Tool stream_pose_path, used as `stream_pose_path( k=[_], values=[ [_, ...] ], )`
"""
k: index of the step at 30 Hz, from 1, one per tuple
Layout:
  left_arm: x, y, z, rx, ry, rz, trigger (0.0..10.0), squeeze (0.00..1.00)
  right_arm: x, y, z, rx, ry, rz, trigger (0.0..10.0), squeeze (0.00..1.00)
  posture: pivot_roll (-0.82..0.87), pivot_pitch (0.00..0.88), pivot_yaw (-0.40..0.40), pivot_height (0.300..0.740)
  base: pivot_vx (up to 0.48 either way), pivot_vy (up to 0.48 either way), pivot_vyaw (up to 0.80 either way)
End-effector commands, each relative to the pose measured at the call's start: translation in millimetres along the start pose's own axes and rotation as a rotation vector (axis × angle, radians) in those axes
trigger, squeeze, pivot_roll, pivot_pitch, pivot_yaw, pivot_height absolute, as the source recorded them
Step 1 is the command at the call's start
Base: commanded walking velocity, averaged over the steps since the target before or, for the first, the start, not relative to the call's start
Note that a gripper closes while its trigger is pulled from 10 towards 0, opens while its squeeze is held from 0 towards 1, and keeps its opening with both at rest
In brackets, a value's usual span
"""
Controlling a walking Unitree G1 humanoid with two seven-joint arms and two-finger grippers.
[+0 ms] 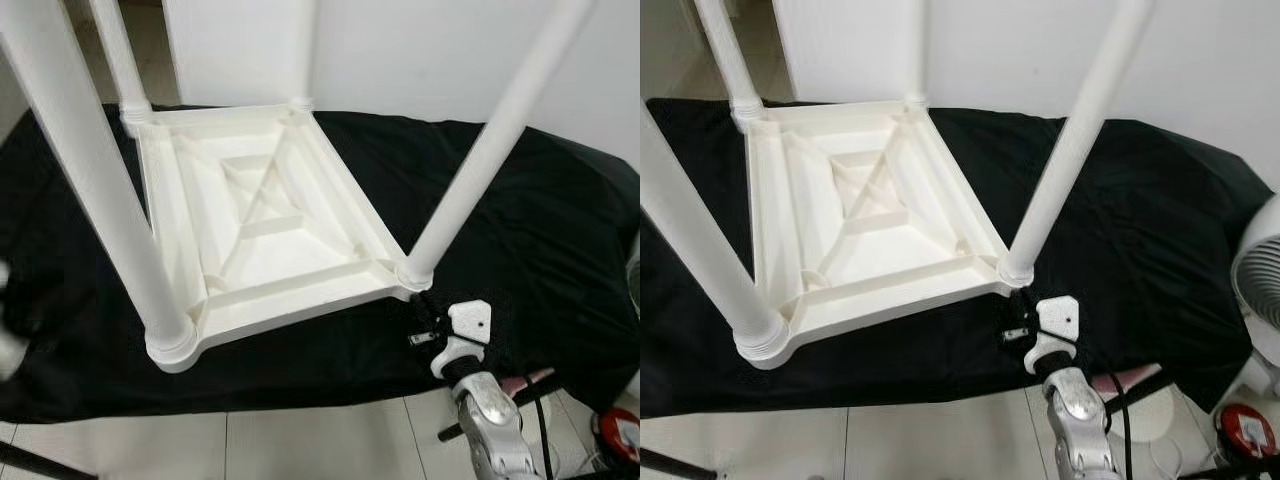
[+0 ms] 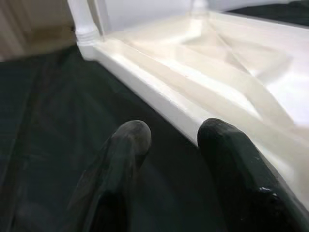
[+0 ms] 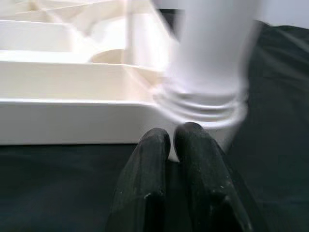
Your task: Building children table
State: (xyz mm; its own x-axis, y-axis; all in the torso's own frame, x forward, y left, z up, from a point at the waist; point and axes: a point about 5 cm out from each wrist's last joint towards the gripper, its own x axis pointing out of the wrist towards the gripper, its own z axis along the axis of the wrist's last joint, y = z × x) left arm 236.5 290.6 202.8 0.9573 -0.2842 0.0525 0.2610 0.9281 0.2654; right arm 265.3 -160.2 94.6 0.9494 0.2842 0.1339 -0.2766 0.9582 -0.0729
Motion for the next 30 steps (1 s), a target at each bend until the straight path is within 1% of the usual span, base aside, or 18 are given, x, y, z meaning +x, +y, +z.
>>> stream_pose_path(
  k=[1,2,3,4,6,7,8,10,12,13,14,15,18,21,25,27,29,30],
  values=[
    [0.3,-2.4,-6.2,0.007,0.024,0.012,10.0,0.00,-2.8,1.0,-1.7,0.005,0.012,0.015,10.0,0.00,0.15,0.105,-0.069,0.740,0.000,0.000,0.00],
    [4.4,-4.6,-5.1,0.000,0.007,0.013,10.0,0.00,-4.3,1.7,-1.9,0.005,0.013,0.018,10.0,0.00,0.14,0.103,-0.068,0.740,0.000,0.000,0.00],
    [11.5,-10.2,-6.2,-0.031,-0.010,0.005,10.0,0.00,-8.6,2.8,-2.2,0.006,0.017,0.022,10.0,0.00,0.13,0.097,-0.068,0.740,0.000,0.000,0.00],
    [11.5,-10.2,-6.2,-0.031,-0.010,0.005,10.0,0.00,-8.6,2.8,-2.2,0.006,0.017,0.022,10.0,0.00,0.13,0.097,-0.068,0.740,0.000,0.000,0.00],
    [21.4,-21.1,-7.3,-0.069,-0.032,-0.028,10.0,0.00,-14.5,4.8,-2.1,0.008,0.020,0.028,10.0,0.00,0.13,0.097,-0.067,0.740,0.000,0.000,0.00],
    [21.4,-21.1,-7.3,-0.069,-0.032,-0.028,10.0,0.00,-14.5,4.8,-2.1,0.008,0.020,0.028,10.0,0.00,0.13,0.097,-0.067,0.740,0.000,0.000,0.00],
    [26.7,-32.9,-6.7,-0.085,-0.046,-0.078,10.0,0.00,-16.5,7.0,-0.9,0.010,0.016,0.046,10.0,0.00,0.12,0.091,-0.063,0.740,0.000,0.000,0.00],
    [26.7,-32.9,-6.7,-0.085,-0.046,-0.078,10.0,0.00,-16.5,7.0,-0.9,0.010,0.016,0.046,10.0,0.00,0.12,0.091,-0.063,0.740,0.000,0.000,0.00],
    [36.6,-52.9,-4.1,-0.110,-0.089,-0.163,10.0,0.00,-13.9,9.2,4.0,0.015,0.001,0.087,10.0,0.00,0.12,0.086,-0.061,0.740,0.000,0.000,0.00],
    [36.6,-52.9,-4.1,-0.110,-0.089,-0.163,10.0,0.00,-13.9,9.2,4.0,0.015,0.001,0.087,10.0,0.00,0.12,0.086,-0.061,0.740,0.000,0.000,0.00],
    [42.2,-59.9,-4.5,-0.112,-0.095,-0.179,10.0,0.00,-11.0,10.1,6.7,0.024,-0.001,0.120,10.0,0.00,0.12,0.080,-0.057,0.740,0.000,0.000,0.00],
    [42.2,-59.9,-4.5,-0.112,-0.095,-0.179,10.0,0.00,-11.0,10.1,6.7,0.024,-0.001,0.120,10.0,0.00,0.12,0.080,-0.057,0.740,0.000,0.000,0.00],
    [54.8,-74.1,-6.2,-0.129,-0.098,-0.221,10.0,0.00,1.7,3.6,18.8,0.011,-0.018,0.201,10.0,0.00,0.11,0.071,-0.054,0.740,0.000,0.000,0.00],
    [57.6,-80.2,-4.5,-0.138,-0.106,-0.257,10.0,0.00,5.8,-1.1,22.3,0.002,-0.019,0.231,10.0,0.00,0.11,0.071,-0.053,0.740,0.000,0.000,0.00],
    [58.2,-84.4,-3.9,-0.140,-0.111,-0.283,10.0,0.00,7.6,-3.0,23.8,-0.008,-0.021,0.244,10.0,0.00,0.11,0.071,-0.052,0.740,0.000,0.000,0.00],
    [59.7,-97.2,-3.6,-0.150,-0.117,-0.349,10.0,0.00,14.3,-9.8,28.3,-0.015,-0.025,0.256,10.0,0.00,0.10,0.074,-0.052,0.740,0.000,0.000,0.00],
    [59.3,-108.2,-3.0,-0.160,-0.123,-0.403,10.0,0.00,19.9,-18.9,31.3,-0.021,-0.030,0.239,10.0,0.00,0.10,0.077,-0.051,0.740,0.000,0.000,0.00],
    [59.3,-108.2,-3.0,-0.160,-0.123,-0.403,10.0,0.00,19.9,-18.9,31.3,-0.021,-0.030,0.239,10.0,0.00,0.10,0.077,-0.051,0.740,0.000,0.000,0.00]
  ],
)
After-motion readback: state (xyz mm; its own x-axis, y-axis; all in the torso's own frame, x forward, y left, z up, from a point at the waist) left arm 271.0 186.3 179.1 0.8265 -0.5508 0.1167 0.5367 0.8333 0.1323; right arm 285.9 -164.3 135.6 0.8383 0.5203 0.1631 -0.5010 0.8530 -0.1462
